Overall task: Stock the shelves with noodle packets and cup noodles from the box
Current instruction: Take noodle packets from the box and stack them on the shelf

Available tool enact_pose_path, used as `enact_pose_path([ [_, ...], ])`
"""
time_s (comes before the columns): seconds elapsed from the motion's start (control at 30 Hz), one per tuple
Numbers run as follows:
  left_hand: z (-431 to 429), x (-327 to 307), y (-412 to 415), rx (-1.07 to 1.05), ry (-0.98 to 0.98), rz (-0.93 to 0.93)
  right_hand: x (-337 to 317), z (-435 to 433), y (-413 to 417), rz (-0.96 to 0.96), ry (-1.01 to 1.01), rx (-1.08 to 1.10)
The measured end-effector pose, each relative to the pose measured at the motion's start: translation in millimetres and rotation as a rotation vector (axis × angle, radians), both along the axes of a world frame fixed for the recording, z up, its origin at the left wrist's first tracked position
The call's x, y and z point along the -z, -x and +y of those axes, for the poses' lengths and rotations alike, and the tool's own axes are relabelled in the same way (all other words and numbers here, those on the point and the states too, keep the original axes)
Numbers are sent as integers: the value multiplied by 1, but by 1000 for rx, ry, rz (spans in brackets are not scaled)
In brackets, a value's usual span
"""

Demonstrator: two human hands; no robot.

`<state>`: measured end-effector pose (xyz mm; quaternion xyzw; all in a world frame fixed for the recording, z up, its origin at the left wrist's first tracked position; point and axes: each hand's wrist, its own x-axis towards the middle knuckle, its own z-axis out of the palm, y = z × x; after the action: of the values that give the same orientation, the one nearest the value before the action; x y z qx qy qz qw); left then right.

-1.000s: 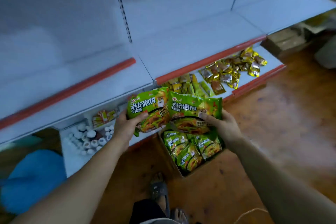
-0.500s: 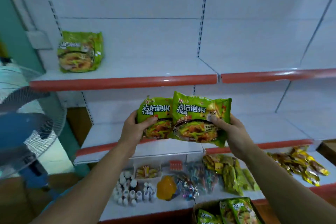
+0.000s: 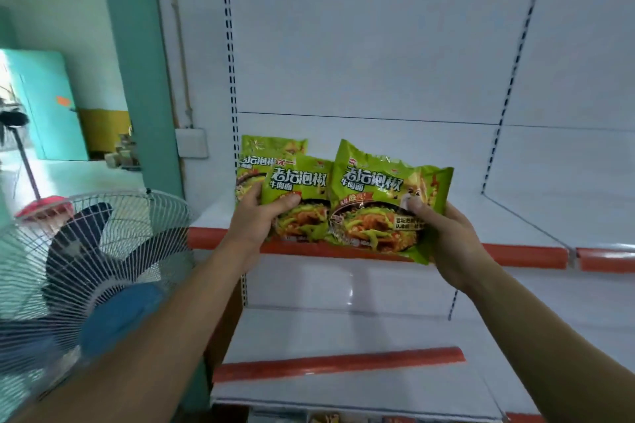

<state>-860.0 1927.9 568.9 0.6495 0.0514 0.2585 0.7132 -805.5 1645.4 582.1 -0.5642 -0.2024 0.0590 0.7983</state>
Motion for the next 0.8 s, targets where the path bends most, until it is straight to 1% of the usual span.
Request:
enact_pose_path([
  [0.17, 56, -24, -16, 12, 0, 17, -11, 75, -30, 2, -4, -12],
  [0.27, 83, -25, -34, 36, -55, 41, -14, 109, -45, -3, 6, 0],
  [0.43, 112, -16, -55, -28, -123, 145, -16, 147, -64, 12, 81, -28],
  [0.47, 113, -15, -55, -57, -165, 148, -16, 153, -66, 16, 102, -41],
  [0.57, 122, -14, -60, -245, -414, 132, -15, 169, -74, 26, 133, -71],
  [0.6, 124, -15, -59, -273, -443, 137, -14, 173, -75, 24, 149, -83],
  [0.73, 124, -15, -54, -217, -364, 175, -13, 191, -73, 13, 186, -88],
  [0.8, 118, -17, -48, -197, -330, 146, -9, 199, -72, 2, 191, -67],
])
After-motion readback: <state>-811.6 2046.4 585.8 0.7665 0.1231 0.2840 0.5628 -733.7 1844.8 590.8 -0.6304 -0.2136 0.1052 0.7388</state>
